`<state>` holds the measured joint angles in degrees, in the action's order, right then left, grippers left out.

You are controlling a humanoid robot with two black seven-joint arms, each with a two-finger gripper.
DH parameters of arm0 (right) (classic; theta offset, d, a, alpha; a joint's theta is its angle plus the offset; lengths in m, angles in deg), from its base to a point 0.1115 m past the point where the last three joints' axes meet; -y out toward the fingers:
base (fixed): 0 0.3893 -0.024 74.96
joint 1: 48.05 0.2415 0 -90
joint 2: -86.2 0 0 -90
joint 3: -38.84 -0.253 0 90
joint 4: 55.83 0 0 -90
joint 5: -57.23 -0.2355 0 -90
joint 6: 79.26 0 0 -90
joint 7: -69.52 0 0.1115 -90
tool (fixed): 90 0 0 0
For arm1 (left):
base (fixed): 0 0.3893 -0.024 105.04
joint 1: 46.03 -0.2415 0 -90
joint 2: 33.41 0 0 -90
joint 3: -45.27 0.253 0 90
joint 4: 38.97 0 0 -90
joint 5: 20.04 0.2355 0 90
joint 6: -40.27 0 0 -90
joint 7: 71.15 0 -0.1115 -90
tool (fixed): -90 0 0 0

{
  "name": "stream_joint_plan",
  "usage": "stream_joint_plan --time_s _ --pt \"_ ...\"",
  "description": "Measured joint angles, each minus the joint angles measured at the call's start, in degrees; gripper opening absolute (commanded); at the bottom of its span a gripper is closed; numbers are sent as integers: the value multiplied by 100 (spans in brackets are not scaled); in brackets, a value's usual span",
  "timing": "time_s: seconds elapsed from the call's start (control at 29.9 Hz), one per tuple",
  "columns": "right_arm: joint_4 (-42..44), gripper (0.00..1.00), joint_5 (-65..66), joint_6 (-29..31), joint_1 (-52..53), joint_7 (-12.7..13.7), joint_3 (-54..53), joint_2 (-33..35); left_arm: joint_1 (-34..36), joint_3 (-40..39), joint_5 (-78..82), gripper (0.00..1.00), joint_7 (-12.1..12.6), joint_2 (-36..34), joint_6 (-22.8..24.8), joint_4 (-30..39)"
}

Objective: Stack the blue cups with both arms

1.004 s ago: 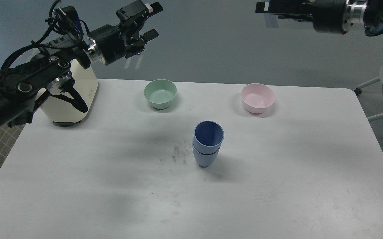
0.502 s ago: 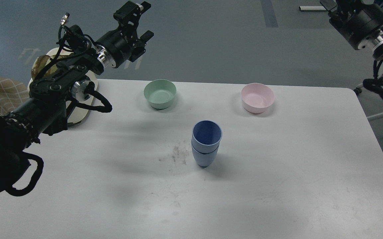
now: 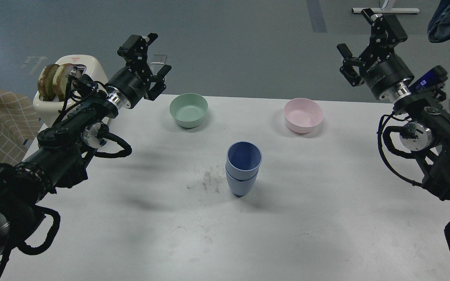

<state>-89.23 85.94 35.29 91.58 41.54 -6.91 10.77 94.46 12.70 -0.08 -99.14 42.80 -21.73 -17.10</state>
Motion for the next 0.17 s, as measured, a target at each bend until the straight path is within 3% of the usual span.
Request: stream_joint_plan --time_s 0.17 --pt "13 100 -2 -1 -134 -2 -293 -148 -115 -46 -1 98 0 29 0 1"
